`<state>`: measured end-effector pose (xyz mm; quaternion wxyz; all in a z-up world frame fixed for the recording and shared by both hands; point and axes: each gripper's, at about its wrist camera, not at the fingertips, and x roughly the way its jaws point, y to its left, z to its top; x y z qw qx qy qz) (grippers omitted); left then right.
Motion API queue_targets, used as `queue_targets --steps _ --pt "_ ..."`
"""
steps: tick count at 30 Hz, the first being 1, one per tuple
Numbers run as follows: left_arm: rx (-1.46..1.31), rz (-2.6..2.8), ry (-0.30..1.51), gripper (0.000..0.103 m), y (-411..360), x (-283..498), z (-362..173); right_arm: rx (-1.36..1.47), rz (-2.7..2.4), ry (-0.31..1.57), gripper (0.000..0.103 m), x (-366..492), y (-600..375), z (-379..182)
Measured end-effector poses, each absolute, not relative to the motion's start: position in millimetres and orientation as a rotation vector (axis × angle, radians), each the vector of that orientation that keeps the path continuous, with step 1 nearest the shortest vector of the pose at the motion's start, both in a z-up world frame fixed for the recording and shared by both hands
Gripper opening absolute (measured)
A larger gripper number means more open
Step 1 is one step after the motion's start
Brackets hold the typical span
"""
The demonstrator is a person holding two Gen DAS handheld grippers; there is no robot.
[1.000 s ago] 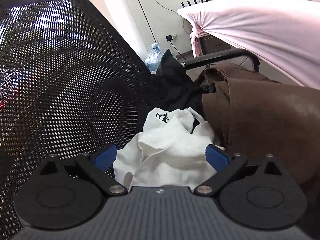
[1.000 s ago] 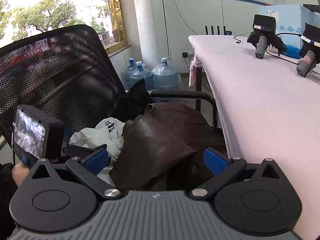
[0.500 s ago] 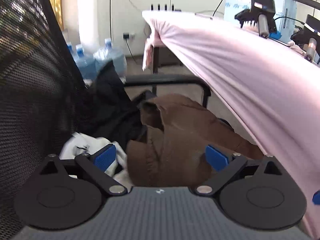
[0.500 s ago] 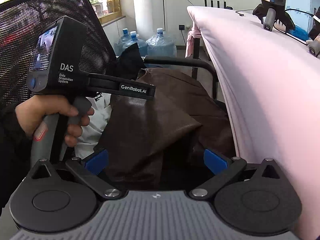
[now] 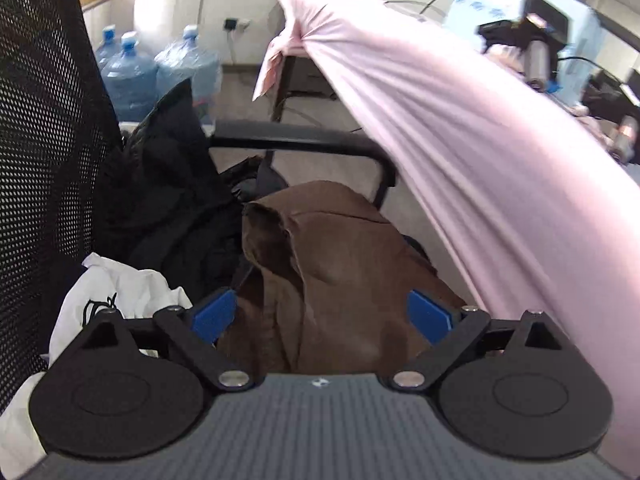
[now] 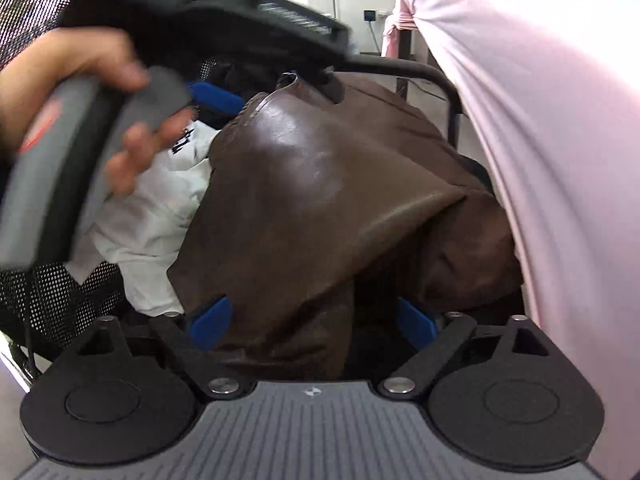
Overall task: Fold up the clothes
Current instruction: 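Close the right gripper on the brown jacket while the left gripper approaches it, then close the left gripper on the jacket while the right gripper holds it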
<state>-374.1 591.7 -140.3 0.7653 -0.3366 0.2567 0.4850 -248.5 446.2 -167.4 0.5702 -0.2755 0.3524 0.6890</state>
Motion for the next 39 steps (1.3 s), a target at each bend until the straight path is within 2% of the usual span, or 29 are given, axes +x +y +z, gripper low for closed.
queue_targets --steps 2,3,4,6,7,8,9,10,12,14,25,39 --pt "-0.752 1.038 0.594 0.092 603 -368 -149 -0.641 1.615 0.836 0.071 -248 447 -171" --pt "-0.742 1.038 0.634 0.086 605 -362 -154 -0.641 1.612 0.827 0.063 -249 448 -172" --pt "-0.724 1.040 0.674 0.080 604 -357 -159 -0.638 1.616 0.811 0.057 -249 448 -172" --pt "-0.723 1.021 0.684 0.056 601 -354 -163 -0.636 1.631 0.784 0.052 -253 449 -174" --pt "-0.726 1.008 0.683 0.051 600 -353 -165 -0.641 1.637 0.773 0.047 -254 449 -175" --pt "-0.729 0.996 0.681 0.042 598 -353 -166 -0.643 1.643 0.768 0.043 -255 448 -175" --pt "-0.720 0.989 0.677 0.030 596 -353 -166 -0.645 1.649 0.765 0.035 -257 447 -175" --pt "-0.709 0.984 0.671 0.026 594 -354 -166 -0.642 1.658 0.766 0.028 -257 446 -174" --pt "-0.695 0.977 0.650 0.012 588 -357 -163 -0.632 1.677 0.764 0.021 -259 444 -166" --pt "-0.676 0.969 0.621 0.007 581 -363 -158 -0.622 1.688 0.747 0.016 -260 441 -157" --pt "-0.527 0.966 0.366 0.005 526 -390 -86 -0.387 1.742 0.508 0.008 -265 386 -69" --pt "-0.152 0.856 -0.026 0.005 394 -378 67 0.074 1.679 0.301 0.007 -225 278 47"
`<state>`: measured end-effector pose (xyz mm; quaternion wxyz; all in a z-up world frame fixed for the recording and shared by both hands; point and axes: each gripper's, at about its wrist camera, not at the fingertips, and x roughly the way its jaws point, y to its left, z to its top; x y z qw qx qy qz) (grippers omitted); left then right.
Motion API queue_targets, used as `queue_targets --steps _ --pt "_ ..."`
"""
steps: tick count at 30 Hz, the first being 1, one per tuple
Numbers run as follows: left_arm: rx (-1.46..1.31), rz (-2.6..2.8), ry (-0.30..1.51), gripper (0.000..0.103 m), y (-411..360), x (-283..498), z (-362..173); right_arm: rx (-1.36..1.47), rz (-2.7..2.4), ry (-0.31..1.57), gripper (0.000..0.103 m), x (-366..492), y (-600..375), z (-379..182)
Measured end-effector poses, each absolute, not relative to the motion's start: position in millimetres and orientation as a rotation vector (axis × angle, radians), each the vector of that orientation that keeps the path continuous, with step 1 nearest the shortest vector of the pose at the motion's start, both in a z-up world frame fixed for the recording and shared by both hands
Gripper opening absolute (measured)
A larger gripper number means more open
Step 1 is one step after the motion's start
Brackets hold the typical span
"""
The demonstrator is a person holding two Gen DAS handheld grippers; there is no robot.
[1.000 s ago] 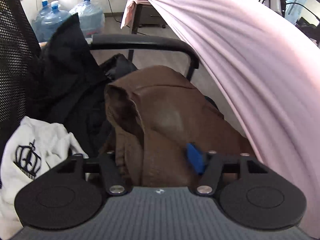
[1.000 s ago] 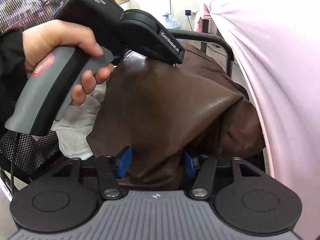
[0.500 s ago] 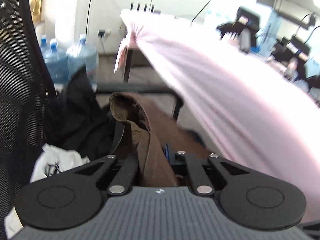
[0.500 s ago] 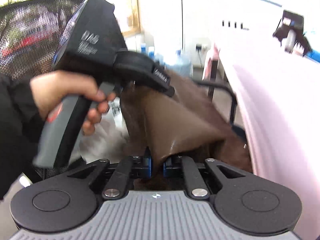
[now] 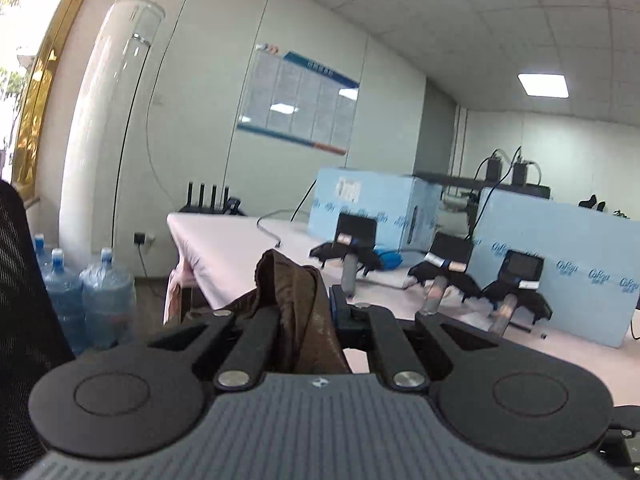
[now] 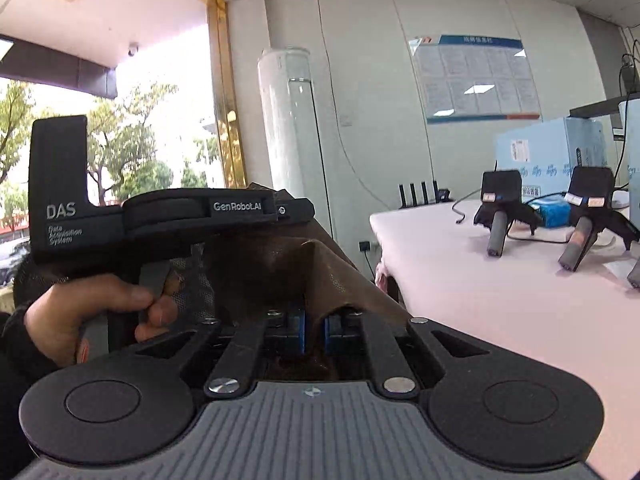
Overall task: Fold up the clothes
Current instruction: 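Close the left gripper on the jacket while the right gripper holds it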
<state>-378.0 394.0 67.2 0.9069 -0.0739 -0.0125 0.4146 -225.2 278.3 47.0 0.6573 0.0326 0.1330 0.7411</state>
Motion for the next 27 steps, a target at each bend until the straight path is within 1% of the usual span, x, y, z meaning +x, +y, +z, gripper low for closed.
queue_targets --steps 6,12,20,27 --pt "-0.004 0.727 -0.175 0.005 327 -364 120 0.255 1.633 0.185 0.007 -201 196 100" --pt "0.103 0.555 -0.257 0.005 263 -335 153 0.351 1.511 0.069 0.007 -179 105 128" --pt "0.104 0.249 -0.296 0.005 188 -269 166 0.375 1.235 -0.031 0.007 -146 -13 137" --pt "0.077 -0.089 -0.222 0.005 109 -192 153 0.369 0.925 -0.018 0.007 -125 -98 112"
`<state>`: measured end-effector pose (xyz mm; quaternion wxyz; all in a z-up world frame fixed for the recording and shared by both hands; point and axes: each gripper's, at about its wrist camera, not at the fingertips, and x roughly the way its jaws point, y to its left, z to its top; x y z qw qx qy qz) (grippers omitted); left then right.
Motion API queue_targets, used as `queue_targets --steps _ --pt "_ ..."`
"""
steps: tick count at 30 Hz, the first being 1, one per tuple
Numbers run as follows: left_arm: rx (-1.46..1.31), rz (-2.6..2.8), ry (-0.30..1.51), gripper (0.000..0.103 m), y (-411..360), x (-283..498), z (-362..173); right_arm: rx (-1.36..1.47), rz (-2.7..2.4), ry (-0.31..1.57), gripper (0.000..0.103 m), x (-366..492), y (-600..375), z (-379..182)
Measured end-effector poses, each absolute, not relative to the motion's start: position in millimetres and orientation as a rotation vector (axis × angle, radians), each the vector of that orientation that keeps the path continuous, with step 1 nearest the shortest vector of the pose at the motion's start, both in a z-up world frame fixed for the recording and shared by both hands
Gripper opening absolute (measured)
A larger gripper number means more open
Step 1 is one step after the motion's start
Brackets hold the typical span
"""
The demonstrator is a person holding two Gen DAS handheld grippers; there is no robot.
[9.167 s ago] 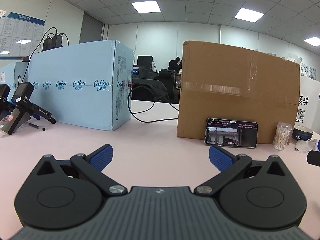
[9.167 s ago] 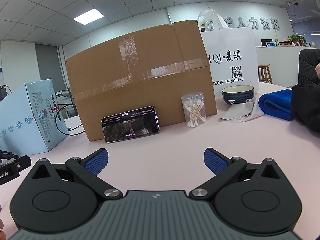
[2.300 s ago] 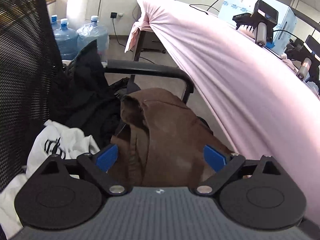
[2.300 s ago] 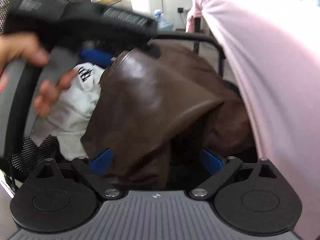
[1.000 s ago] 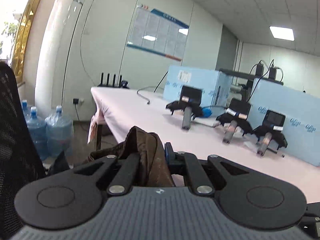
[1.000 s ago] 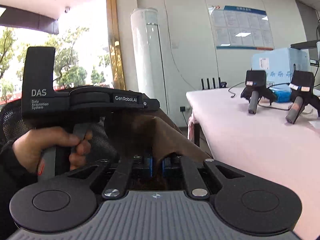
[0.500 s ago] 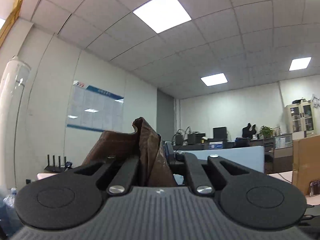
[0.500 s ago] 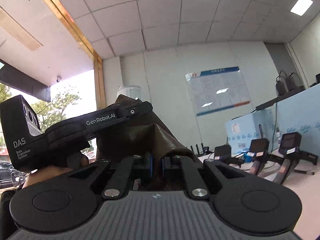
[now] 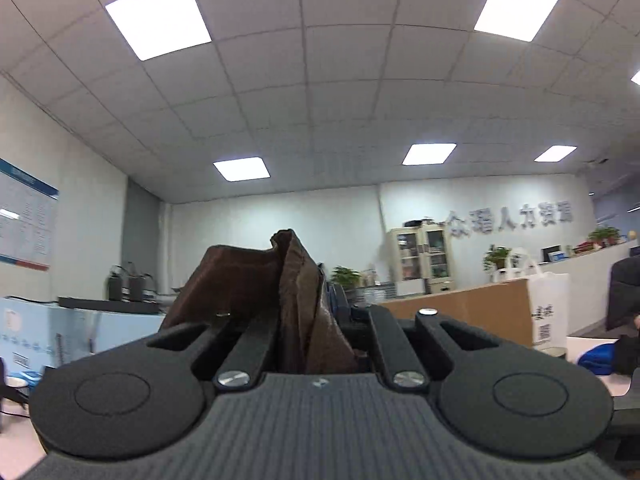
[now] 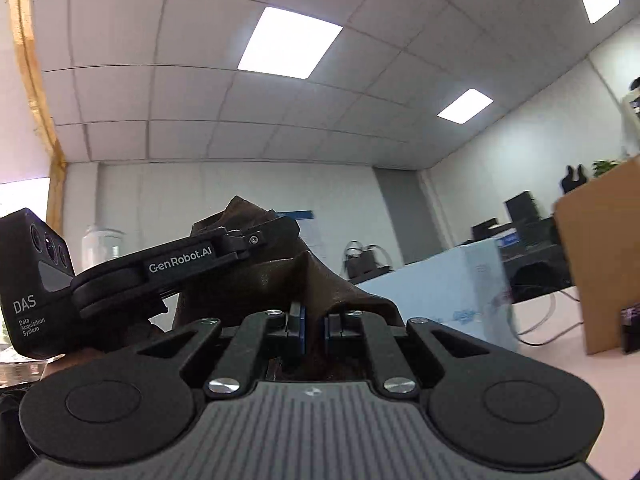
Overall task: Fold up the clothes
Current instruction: 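Close the left gripper on the jacket while the right gripper holds it, then carry the brown jacket with both grippers and lower it onto the table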
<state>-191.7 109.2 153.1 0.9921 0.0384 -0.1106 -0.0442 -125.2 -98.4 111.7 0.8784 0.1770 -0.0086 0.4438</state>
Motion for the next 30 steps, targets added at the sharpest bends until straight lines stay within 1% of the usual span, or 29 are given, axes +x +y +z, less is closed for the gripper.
queue_targets --steps 5,7,11,13,16,18,19,20,21,22,24,25,27,29,30 --pt "0.051 -0.280 -0.110 0.005 58 -142 125 0.383 0.683 0.056 0.007 -117 -169 83" --pt "0.037 -0.370 -0.050 0.005 31 -111 115 0.395 0.597 0.078 0.007 -113 -190 73" --pt "0.042 -0.504 0.016 0.006 -16 -77 102 0.413 0.437 0.100 0.007 -102 -227 59" --pt "0.055 -0.567 0.050 0.008 -43 -54 99 0.423 0.358 0.108 0.007 -101 -254 52" --pt "0.068 -0.652 0.104 0.019 -75 -28 92 0.451 0.255 0.139 0.007 -97 -286 40" --pt "0.103 -0.680 0.120 0.032 -92 -21 85 0.459 0.215 0.167 0.007 -95 -308 36" --pt "0.126 -0.686 0.129 0.035 -99 -19 81 0.459 0.198 0.185 0.007 -93 -317 33" --pt "0.139 -0.688 0.135 0.043 -103 -17 80 0.453 0.183 0.204 0.007 -90 -325 30" --pt "0.147 -0.696 0.140 0.049 -104 -15 78 0.453 0.174 0.221 0.007 -88 -328 27" --pt "0.152 -0.706 0.145 0.051 -104 -16 76 0.460 0.169 0.236 0.007 -85 -331 24" --pt "0.152 -0.719 0.141 0.064 -97 -21 76 0.476 0.152 0.260 0.007 -80 -334 22" --pt "0.150 -0.726 0.136 0.066 -92 -25 78 0.485 0.142 0.271 0.007 -77 -336 22" --pt "0.141 -0.733 0.120 0.076 -78 -33 82 0.499 0.124 0.289 0.008 -70 -336 23" --pt "0.118 -0.723 0.105 0.078 -59 -41 87 0.529 0.097 0.330 0.008 -60 -342 20" --pt "0.102 -0.703 0.095 0.081 -46 -47 88 0.545 0.090 0.350 0.011 -57 -346 19"
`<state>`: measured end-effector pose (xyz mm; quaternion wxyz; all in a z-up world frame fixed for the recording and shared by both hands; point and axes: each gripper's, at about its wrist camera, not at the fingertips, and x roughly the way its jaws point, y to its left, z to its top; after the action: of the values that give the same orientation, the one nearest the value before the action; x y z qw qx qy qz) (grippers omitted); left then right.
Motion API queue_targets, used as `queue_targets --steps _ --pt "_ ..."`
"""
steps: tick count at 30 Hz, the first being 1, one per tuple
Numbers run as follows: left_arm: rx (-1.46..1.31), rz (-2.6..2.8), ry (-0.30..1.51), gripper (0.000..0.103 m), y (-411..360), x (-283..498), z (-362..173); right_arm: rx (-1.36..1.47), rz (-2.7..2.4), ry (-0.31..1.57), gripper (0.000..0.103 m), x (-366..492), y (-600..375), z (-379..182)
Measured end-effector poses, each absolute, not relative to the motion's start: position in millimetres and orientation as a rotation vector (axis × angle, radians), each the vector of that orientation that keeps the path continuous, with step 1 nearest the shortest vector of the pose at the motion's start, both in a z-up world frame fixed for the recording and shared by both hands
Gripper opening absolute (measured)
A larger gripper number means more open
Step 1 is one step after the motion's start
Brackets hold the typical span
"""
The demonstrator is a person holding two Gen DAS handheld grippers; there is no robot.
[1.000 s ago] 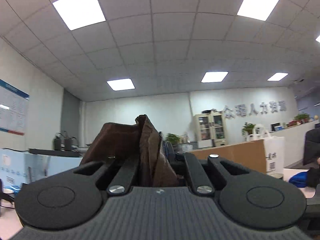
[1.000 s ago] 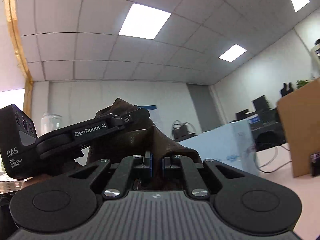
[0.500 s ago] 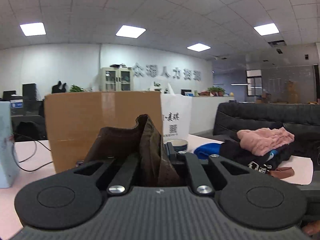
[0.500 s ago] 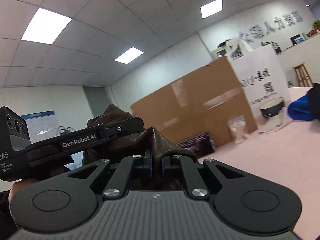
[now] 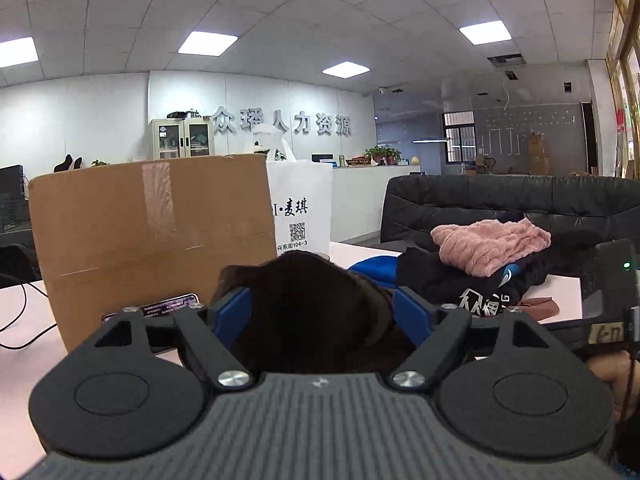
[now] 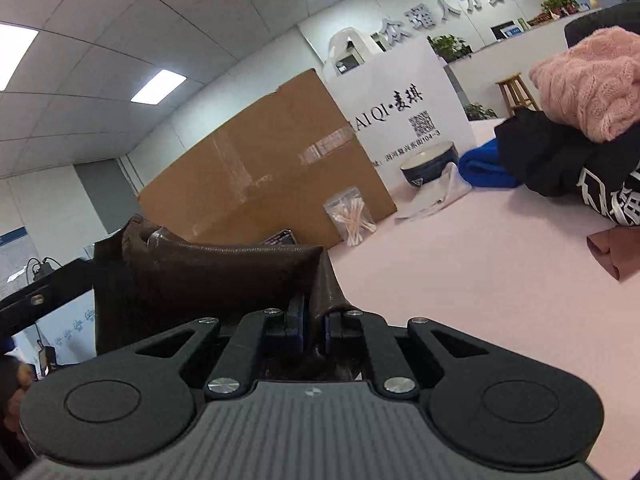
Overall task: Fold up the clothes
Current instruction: 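Carry the brown jacket with both grippers and lower it onto the table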
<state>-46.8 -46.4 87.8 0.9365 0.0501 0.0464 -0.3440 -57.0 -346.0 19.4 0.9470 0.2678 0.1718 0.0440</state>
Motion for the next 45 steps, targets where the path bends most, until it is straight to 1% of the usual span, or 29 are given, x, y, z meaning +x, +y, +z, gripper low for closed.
queue_targets --steps 2,3,4,5,6,7,11,13,14,15,19,23,28,33,38,40,41,42,43,45 --pt "0.084 -0.646 0.081 0.081 -24 -54 88 0.572 0.084 0.386 0.015 -52 -353 18" --pt "0.082 -0.608 0.077 0.081 -13 -57 89 0.578 0.091 0.399 0.022 -53 -357 17" --pt "0.077 -0.569 0.075 0.081 -2 -59 88 0.580 0.094 0.413 0.037 -53 -360 17" --pt "0.069 -0.529 0.077 0.082 9 -60 86 0.579 0.093 0.428 0.046 -53 -361 18" --pt "0.060 -0.488 0.080 0.082 19 -60 84 0.582 0.084 0.442 0.059 -56 -362 18" --pt "0.045 -0.452 0.083 0.082 30 -60 82 0.584 0.076 0.446 0.066 -59 -363 19" --pt "-0.008 -0.362 0.118 0.082 66 -62 69 0.531 0.073 0.439 0.074 -77 -365 29" --pt "-0.014 -0.337 0.139 0.082 75 -62 62 0.486 0.074 0.437 0.081 -85 -364 34" --pt "-0.003 -0.343 0.160 0.082 77 -61 58 0.438 0.082 0.435 0.082 -88 -360 37" --pt "0.017 -0.355 0.180 0.082 77 -61 54 0.399 0.093 0.433 0.087 -90 -357 40" --pt "0.129 -0.444 0.253 0.082 63 -52 42 0.264 0.166 0.440 0.088 -86 -348 47" --pt "0.253 -0.428 0.344 0.082 41 -40 19 0.286 0.260 0.442 0.091 -67 -350 50" --pt "0.238 -0.409 0.367 0.082 41 -45 13 0.283 0.317 0.505 0.092 -31 -334 39" --pt "0.311 -0.451 0.349 0.082 36 -59 21 0.308 0.496 0.542 0.092 -3 -302 30" --pt "0.369 -0.513 0.374 0.082 22 -60 19 0.285 0.580 0.554 0.092 -4 -294 33" --pt "0.377 -0.512 0.413 0.082 16 -54 14 0.278 0.563 0.540 0.095 -12 -303 36" --pt "0.390 -0.515 0.445 0.080 12 -48 10 0.276 0.559 0.536 0.097 -16 -308 37" --pt "0.401 -0.518 0.468 0.073 9 -44 7 0.267 0.567 0.534 0.101 -23 -313 39" --pt "0.406 -0.521 0.478 0.069 7 -41 6 0.254 0.576 0.533 0.103 -30 -318 39" --pt "0.397 -0.531 0.496 0.054 4 -34 5 0.205 0.571 0.539 0.103 -46 -326 40"
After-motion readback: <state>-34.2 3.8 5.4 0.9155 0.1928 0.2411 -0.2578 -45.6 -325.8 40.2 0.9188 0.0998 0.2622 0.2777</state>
